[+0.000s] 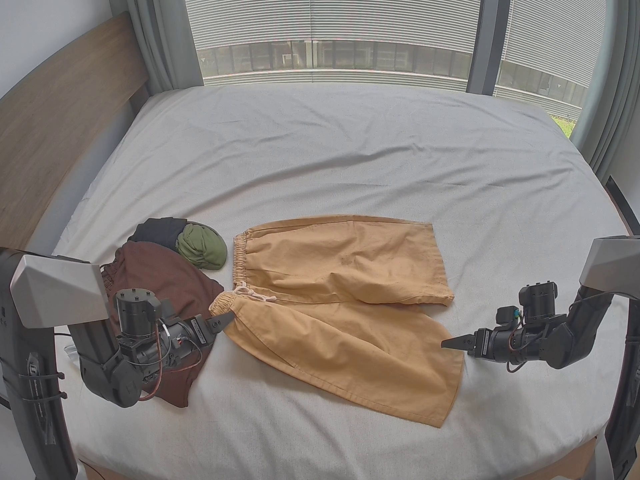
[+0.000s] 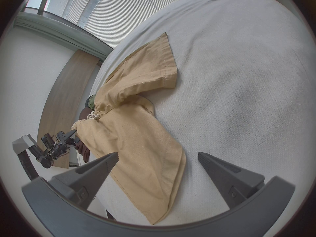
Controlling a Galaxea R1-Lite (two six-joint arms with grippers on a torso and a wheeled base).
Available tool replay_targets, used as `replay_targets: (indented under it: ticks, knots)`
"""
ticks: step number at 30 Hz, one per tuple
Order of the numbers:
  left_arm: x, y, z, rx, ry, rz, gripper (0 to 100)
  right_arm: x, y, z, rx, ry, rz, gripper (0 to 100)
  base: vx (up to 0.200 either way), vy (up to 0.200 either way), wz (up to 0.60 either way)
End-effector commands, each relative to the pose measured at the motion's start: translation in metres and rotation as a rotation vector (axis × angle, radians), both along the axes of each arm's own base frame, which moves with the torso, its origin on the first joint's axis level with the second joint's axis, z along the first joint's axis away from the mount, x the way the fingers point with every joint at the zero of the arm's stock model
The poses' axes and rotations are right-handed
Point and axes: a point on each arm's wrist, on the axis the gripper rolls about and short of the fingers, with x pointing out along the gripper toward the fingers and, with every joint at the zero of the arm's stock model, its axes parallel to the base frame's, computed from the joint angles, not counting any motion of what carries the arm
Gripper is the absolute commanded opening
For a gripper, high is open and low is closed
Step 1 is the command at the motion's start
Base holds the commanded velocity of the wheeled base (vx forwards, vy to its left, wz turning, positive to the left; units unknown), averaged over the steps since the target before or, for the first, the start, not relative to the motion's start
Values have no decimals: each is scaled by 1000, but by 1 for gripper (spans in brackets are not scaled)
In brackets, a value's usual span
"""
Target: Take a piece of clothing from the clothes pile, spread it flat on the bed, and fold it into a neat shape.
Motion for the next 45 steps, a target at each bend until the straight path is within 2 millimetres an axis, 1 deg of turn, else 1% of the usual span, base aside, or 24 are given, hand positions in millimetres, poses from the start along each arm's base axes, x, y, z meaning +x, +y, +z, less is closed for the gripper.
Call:
replay_targets:
  ticks: [1, 5, 7, 12, 15, 17, 22, 26, 30, 36, 42, 45]
  knots:
    - [1, 2, 11, -9, -47, 7, 100, -2, 4, -9, -13, 32, 0, 100, 0, 0, 0]
    - [1, 10, 31, -36, -110, 29, 100, -4, 13, -10, -15, 53, -16, 100, 0, 0, 0]
    - [1, 11, 36, -51, -118, 34, 100, -5, 18, -9, 3, 62, -14, 100, 0, 0, 0]
    - [0, 11, 36, -51, -118, 32, 100, -5, 25, -9, 15, 68, -4, 100, 0, 0, 0]
    - [-1, 9, 32, -49, -103, 25, 100, -5, 26, -9, 16, 67, 2, 100, 0, 0, 0]
    - [-3, 3, 22, -42, -70, 9, 100, -3, 28, -10, 19, 65, 2, 100, 0, 0, 0]
    - [-1, 1, 9, -34, -49, 10, 100, 4, 33, -18, 41, 3, 8, 100, 0, 0, 0]
    - [1, 1, 5, -35, -58, 11, 100, 10, 39, -21, 97, -43, -16, 100, 0, 0, 0]
    - [0, 0, 3, -36, -62, 8, 100, 17, 45, -18, 186, -120, -41, 100, 0, 0, 0]
    - [0, -2, 1, -35, -59, 0, 100, 18, 41, -11, 222, -140, -56, 100, 0, 0, 0]
    - [0, -3, 0, -36, -61, -1, 100, 19, 38, -12, 221, -138, -66, 100, 0, 0, 0]
    - [1, -3, -3, -35, -62, 0, 100, 20, 31, -9, 220, -147, -87, 100, 0, 0, 0]
